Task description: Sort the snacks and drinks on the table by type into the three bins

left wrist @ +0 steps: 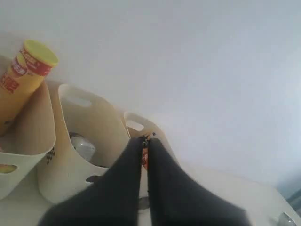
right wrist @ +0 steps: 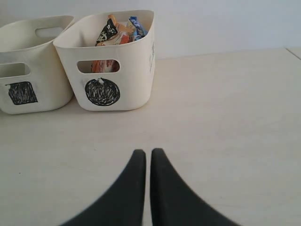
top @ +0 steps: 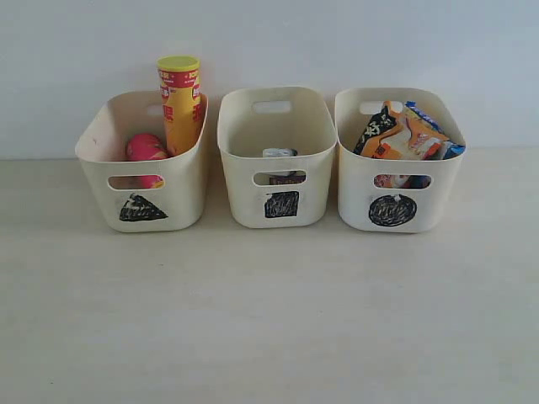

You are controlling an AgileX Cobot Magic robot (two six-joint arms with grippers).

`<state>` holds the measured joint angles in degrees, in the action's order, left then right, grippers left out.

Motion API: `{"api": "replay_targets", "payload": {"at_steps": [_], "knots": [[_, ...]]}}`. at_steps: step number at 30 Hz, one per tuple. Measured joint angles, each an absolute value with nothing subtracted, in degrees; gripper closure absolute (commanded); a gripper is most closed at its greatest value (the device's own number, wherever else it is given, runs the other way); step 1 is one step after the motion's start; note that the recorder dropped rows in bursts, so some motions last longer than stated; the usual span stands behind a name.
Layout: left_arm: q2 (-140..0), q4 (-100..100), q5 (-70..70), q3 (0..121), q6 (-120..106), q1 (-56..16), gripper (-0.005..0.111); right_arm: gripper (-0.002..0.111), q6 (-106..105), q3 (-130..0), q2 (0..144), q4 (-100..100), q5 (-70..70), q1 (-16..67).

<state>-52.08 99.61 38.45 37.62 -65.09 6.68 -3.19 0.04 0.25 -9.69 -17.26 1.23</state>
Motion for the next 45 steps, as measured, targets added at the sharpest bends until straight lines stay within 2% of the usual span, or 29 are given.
{"api": "replay_targets", "payload": {"at_steps": [12, 41, 45], "knots": [[-44.31, 99.61, 34.96, 37.62, -61.04, 6.31, 0.103, 0.108, -3.19, 0.04, 0.25, -9.69, -17.26, 1.23], [-43.85, 99.61, 34.87, 37.62, -61.44, 6.31, 0.103, 0.108, -3.19, 0.04, 0.25, -9.69, -17.26, 1.23], [-40.97, 88.21, 30.73, 37.62, -48.94, 6.31, 0.103, 0.108, -3.19, 0.04, 0.25, -9.69, -17.26, 1.23]]}}
